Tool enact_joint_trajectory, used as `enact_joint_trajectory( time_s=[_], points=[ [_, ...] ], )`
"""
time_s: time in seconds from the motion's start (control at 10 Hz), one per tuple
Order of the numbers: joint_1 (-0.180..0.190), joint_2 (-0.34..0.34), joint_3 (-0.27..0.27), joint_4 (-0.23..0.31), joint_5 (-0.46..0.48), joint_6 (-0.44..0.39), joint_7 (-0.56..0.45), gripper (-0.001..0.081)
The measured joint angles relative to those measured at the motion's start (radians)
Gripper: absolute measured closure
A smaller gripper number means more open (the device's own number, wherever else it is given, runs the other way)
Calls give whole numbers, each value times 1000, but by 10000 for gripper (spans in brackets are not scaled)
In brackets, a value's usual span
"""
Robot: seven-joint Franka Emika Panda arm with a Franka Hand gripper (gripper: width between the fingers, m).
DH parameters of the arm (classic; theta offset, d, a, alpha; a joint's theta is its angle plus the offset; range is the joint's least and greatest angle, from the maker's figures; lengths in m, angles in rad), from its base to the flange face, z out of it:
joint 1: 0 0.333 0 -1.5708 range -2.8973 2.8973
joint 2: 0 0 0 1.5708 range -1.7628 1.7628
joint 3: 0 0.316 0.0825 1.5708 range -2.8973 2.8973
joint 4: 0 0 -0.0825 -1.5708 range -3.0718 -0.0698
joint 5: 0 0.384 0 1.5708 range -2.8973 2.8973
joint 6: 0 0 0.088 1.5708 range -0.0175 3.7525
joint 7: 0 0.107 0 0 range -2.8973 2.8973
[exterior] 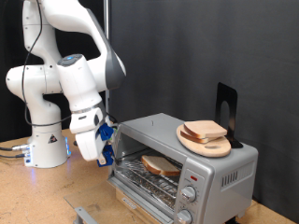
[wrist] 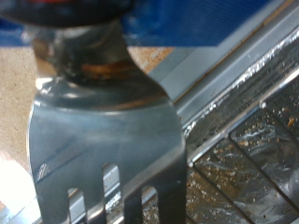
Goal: Make a piece of toast with the oven
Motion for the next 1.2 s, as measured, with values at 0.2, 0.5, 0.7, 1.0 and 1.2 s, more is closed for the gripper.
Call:
enact_joint_trajectory(
  time_s=[0.2, 0.5, 0.7, 1.0, 1.2],
  points=[
    [0, 14, 8, 9, 0, 0, 2, 419],
    [-7, 3, -21, -3, 18, -45, -74, 419],
    [-13, -30, -78, -34, 123, -56, -224, 419],
    [-36, -89, -159, -57, 178, -116, -312, 419],
    [-94, -128, -209, -55, 110, -207, -312, 419]
  ],
)
